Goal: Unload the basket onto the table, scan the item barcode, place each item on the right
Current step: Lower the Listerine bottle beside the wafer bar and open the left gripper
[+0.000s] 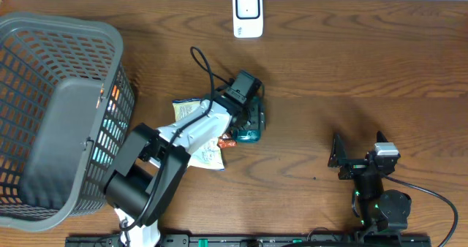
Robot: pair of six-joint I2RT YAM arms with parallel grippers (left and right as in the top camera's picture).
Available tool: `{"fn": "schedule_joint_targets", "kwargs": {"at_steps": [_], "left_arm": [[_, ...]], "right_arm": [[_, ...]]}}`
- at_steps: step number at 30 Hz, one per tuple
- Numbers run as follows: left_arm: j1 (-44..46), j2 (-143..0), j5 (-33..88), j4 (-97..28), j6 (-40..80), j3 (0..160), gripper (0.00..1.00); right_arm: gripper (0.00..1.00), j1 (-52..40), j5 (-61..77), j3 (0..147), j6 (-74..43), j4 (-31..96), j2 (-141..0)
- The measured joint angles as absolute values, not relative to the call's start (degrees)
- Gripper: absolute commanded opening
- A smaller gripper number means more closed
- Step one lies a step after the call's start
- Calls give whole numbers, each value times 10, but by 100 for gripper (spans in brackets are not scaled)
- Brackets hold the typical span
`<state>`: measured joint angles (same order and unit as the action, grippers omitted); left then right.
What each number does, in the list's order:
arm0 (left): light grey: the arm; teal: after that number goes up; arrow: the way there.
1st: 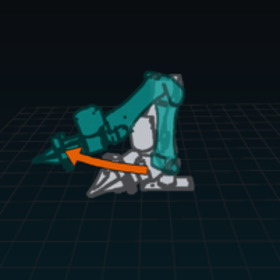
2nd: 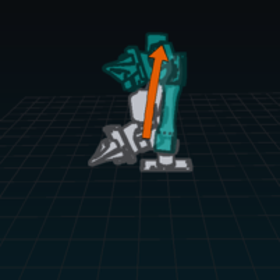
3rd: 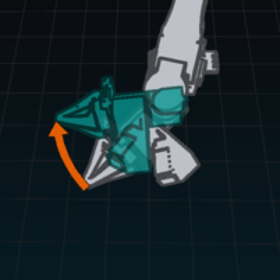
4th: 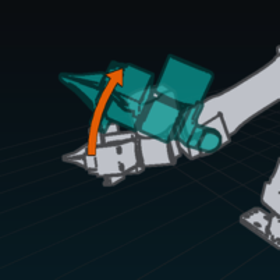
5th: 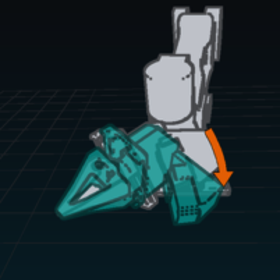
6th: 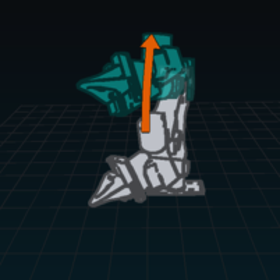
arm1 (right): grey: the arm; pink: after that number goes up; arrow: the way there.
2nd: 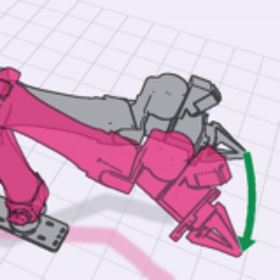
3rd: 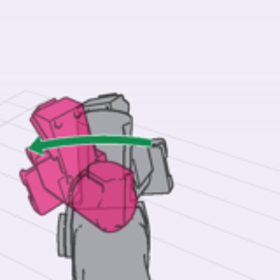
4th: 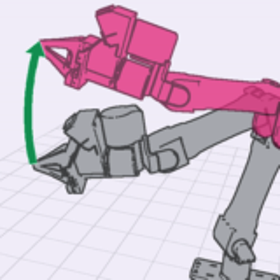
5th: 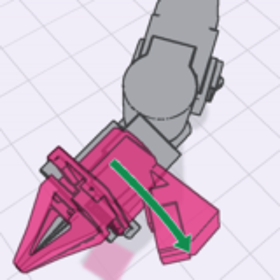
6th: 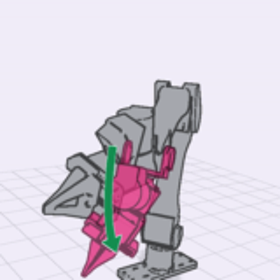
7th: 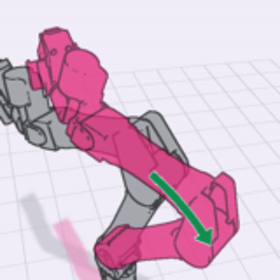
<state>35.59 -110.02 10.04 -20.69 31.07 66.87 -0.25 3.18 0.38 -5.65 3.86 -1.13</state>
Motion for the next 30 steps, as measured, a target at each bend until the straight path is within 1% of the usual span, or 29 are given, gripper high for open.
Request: {"fn": "schedule_joint_targets", "kwargs": {"at_steps": [5, 9, 14, 16, 22, 25, 30], "left_arm": [[371, -1082, 102, -213, 311, 663, 97], [373, -1016, 102, -216, 309, 659, 99], [372, -893, 99, -216, 284, 659, 100], [372, -847, 84, -216, 275, 659, 98], [363, -707, -15, -224, 247, 659, 98], [323, -648, -62, -253, 239, 667, 98], [183, -606, -96, -329, 237, 731, 98]], "right_arm": [[99, -3, 32, 4, -56, 39, -11], [99, -3, 32, 4, -56, 39, -11], [99, -3, 32, 4, -57, 39, -11], [99, -3, 32, 4, -57, 39, -11], [99, -3, 32, 4, -57, 39, -11], [99, -3, 32, 4, -56, 39, -11], [99, -3, 32, 4, -56, 39, -11]]}}
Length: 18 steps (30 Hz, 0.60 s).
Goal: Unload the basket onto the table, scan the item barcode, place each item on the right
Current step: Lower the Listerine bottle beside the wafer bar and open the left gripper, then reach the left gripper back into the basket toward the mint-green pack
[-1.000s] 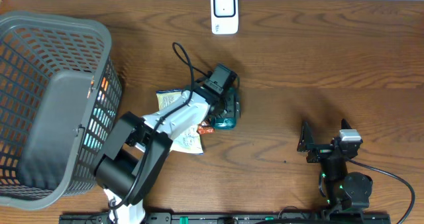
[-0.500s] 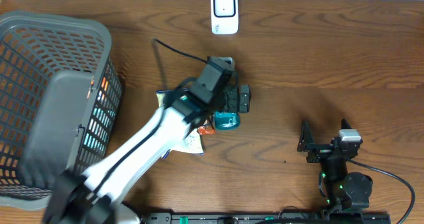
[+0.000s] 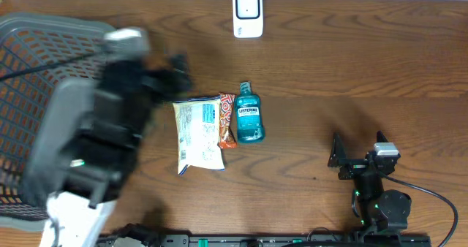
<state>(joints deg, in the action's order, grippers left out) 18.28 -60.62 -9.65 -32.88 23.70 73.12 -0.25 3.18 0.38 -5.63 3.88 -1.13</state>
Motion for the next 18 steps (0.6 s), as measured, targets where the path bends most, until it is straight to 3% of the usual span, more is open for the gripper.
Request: {"fn": "schedule_joint_targets", "kwargs": {"at_steps": [7, 12, 18], "left_arm": [[-60, -611, -51, -418, 261, 805, 98], [-247, -661, 72, -465, 301, 807, 98], [-345, -757, 165, -531, 325, 807, 98]], "right_arm": [[99, -3, 32, 4, -57, 39, -11], [99, -3, 32, 4, -57, 39, -11], [99, -3, 32, 4, -56, 39, -11]]}}
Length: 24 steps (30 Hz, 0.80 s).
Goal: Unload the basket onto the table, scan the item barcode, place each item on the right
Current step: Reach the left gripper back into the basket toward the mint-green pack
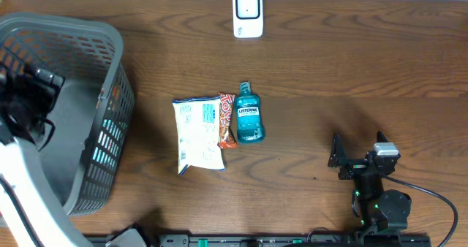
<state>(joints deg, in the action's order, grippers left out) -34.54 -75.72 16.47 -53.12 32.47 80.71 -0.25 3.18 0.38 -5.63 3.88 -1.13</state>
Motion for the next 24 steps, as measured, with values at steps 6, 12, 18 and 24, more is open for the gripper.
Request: {"fn": "schedule_joint_targets", "kwargs": {"at_steps": [6, 12, 18, 24], "left_arm": [[-358, -850, 196, -572, 332, 798, 98], [-358, -900, 209, -564, 333, 751, 98], [-358, -948, 209, -548, 326, 718, 98], [-358, -971, 211, -538, 268, 716, 98]], "right_arm": [[99, -3, 32, 4, -56, 39, -11], [99, -3, 32, 4, -57, 39, -11], [99, -3, 32, 4, -56, 39, -11], [99, -3, 32, 4, -56, 39, -11]]}}
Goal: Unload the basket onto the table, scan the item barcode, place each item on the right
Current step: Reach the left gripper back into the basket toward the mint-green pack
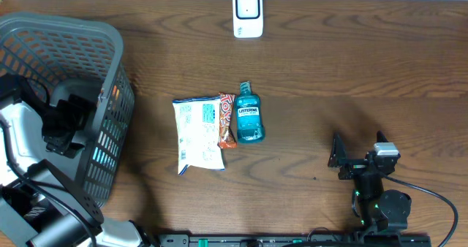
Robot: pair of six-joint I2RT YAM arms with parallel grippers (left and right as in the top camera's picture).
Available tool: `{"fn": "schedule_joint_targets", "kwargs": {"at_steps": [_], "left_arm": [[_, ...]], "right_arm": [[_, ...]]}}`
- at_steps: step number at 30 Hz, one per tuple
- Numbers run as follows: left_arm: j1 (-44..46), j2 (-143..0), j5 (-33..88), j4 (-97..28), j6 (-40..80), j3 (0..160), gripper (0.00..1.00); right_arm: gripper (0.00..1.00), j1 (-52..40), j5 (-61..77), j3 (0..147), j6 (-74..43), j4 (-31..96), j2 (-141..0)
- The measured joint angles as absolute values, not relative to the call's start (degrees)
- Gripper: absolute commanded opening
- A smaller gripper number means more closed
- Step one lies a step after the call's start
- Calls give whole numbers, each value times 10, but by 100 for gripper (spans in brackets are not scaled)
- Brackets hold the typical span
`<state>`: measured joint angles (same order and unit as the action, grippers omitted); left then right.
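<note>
Mid-table lie a white snack bag (199,134), a brown snack bar (227,120) and a blue Listerine bottle (248,120), side by side and touching. A white scanner (248,13) stands at the far edge. My left gripper (64,121) hangs inside the grey basket (80,29) at the left, far from these items; the overhead view does not show whether its jaws are apart or what lies under it. My right gripper (338,158) rests low at the front right, open and holding nothing.
The mesh basket fills the left side of the table, with coloured packets showing through its right wall (110,123). A black rail (292,240) runs along the front edge. A cable trails from the right arm's base.
My left gripper was over the basket's far left part and is now lower and further right inside it. The three items and the right arm have not moved.
First my left gripper was down at the Listerine bottle, covering the snack items. Then the arm was a blur over the basket's right edge, the three items left lying bare. After that it was above the basket's left side, and now it hangs inside the basket.
</note>
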<state>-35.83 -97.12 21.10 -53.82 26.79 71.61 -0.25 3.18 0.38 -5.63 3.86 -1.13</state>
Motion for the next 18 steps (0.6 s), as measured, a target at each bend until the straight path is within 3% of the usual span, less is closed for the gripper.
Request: {"fn": "schedule_joint_targets", "kwargs": {"at_steps": [8, 18], "left_arm": [[-345, -981, 211, -529, 224, 712, 98], [-320, -982, 174, -480, 253, 636, 98]], "right_arm": [[99, -3, 32, 4, -57, 39, -11], [99, -3, 32, 4, -57, 39, -11]]}}
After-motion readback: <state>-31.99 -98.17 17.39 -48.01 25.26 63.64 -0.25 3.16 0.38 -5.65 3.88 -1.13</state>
